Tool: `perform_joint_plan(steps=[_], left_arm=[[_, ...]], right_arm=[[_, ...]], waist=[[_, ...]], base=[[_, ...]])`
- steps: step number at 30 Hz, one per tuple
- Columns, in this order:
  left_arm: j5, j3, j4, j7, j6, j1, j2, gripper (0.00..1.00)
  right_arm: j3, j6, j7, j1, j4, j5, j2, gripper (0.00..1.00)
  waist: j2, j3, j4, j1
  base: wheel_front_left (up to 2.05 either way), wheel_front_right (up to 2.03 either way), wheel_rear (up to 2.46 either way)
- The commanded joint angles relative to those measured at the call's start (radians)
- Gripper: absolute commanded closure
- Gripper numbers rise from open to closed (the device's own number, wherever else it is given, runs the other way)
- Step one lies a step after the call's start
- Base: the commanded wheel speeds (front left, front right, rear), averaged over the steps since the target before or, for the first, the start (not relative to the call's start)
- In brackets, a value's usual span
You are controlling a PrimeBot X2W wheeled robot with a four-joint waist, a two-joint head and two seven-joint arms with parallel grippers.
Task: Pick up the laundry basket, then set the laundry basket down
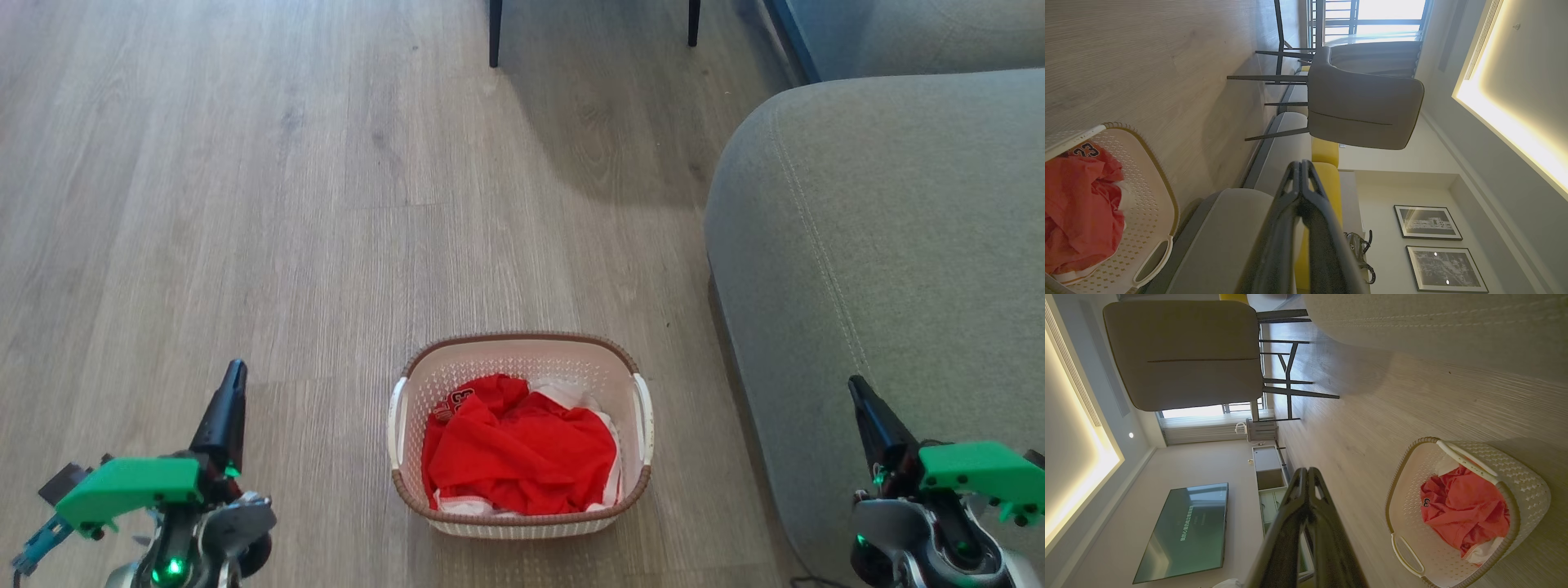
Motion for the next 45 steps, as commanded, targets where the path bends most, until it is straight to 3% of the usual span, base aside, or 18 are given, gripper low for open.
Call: perform_joint_plan(steps=[1,45], left_arm=[[-0.003,0.033,-0.03,0.004,-0.007,-0.047,0.006,1.0],[0.001,0.038,-0.03,0.008,-0.007,-0.047,0.003,1.0]], right_arm=[[0.015,0.001,0.007,-0.047,-0.032,0.002,-0.012,1.0],[0.002,0.001,0.018,-0.048,-0.032,-0.008,-0.003,1.0]], waist=[[-0.0001,0.0,0.0,0.0],[-0.0001,0.0,0.0,0.0]], base=[[0.0,0.0,0.0],[0.0,0.0,0.0]])
